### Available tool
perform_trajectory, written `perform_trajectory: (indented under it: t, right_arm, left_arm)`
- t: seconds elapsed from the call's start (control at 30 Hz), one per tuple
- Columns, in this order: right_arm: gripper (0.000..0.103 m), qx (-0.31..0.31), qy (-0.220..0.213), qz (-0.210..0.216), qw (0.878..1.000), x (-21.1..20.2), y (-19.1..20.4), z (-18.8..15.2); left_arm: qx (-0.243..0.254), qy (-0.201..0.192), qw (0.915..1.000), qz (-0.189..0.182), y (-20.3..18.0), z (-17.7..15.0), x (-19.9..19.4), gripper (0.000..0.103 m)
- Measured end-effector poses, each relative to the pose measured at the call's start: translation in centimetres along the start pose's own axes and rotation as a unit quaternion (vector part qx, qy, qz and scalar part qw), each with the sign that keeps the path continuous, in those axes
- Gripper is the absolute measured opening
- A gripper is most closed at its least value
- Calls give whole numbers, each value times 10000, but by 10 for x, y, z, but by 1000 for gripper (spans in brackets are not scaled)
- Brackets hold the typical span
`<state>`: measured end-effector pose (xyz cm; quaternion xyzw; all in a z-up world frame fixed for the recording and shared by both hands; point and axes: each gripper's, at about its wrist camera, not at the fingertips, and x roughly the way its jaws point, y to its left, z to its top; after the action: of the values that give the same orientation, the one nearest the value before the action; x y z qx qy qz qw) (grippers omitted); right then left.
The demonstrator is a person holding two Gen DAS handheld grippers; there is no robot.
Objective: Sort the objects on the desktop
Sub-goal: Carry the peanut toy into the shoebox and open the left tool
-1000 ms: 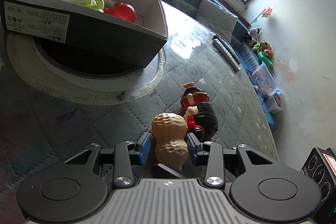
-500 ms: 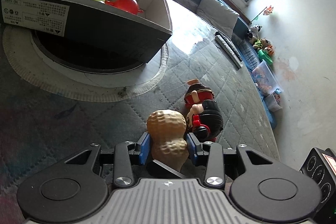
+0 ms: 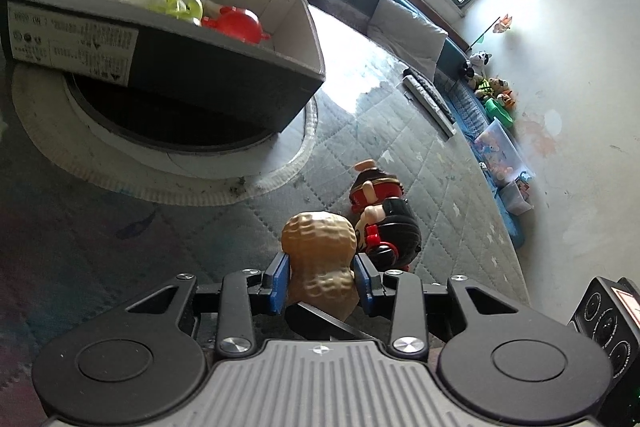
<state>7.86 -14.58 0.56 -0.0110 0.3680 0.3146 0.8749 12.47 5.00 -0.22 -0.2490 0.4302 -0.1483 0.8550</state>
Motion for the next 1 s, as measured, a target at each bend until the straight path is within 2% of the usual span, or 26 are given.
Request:
perform_trajectory:
  t: [0.3, 0.6, 0.8, 1.0]
  right_arm:
    - [42, -270, -288, 65, 9992, -11, 11, 26]
    - [42, -682, -582, 56, 9960, 1, 16, 87]
    - [42, -705, -513, 56, 9962, 30, 8, 128]
    - [42, -628, -294, 50, 9976, 67, -6, 159]
  left_arm:
    - [225, -422, 9989, -3, -10, 21, -27, 38]
    - [399, -860, 9955, 68, -14, 79, -41, 38]
    - [425, -948, 9943, 227, -9, 124, -28, 38]
    - [258, -727, 9966, 303, 9, 157, 6, 36]
